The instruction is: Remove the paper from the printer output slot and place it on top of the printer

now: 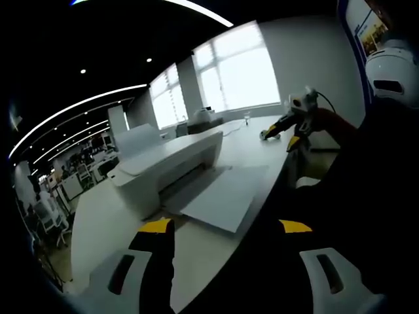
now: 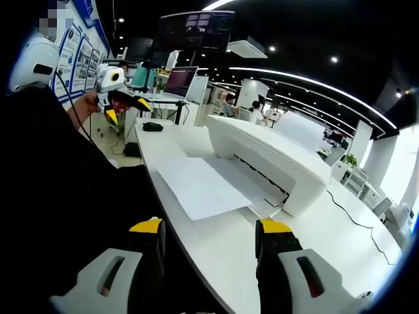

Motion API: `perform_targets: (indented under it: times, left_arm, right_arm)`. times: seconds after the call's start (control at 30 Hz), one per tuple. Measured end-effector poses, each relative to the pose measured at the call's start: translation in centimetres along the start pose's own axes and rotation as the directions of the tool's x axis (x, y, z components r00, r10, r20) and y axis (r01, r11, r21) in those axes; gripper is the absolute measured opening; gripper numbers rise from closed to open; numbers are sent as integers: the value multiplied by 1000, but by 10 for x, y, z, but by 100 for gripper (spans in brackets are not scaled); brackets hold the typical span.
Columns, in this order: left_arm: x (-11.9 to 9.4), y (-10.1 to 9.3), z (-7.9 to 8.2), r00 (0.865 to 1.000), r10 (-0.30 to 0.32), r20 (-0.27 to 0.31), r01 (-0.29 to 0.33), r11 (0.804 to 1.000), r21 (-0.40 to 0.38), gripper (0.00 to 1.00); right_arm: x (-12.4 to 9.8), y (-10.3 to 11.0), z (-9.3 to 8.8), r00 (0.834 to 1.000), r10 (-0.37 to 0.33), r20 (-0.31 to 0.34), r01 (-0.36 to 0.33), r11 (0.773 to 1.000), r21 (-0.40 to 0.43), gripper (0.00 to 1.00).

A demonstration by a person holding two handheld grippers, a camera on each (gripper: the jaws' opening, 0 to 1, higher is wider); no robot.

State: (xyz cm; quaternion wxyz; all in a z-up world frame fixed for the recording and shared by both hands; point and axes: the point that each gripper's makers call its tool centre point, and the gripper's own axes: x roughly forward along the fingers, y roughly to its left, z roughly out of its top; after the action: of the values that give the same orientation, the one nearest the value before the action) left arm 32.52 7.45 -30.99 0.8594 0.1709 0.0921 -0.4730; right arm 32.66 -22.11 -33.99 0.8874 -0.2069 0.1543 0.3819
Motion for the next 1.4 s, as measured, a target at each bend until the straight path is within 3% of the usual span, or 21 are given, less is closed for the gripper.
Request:
perform_targets:
  times: [1.4]
  left_arm:
    - [11, -9, 4, 1000, -31, -3, 31, 999, 19, 67]
  right_arm:
    - [2, 6, -3, 1000, 22, -13, -22, 1000, -8, 51]
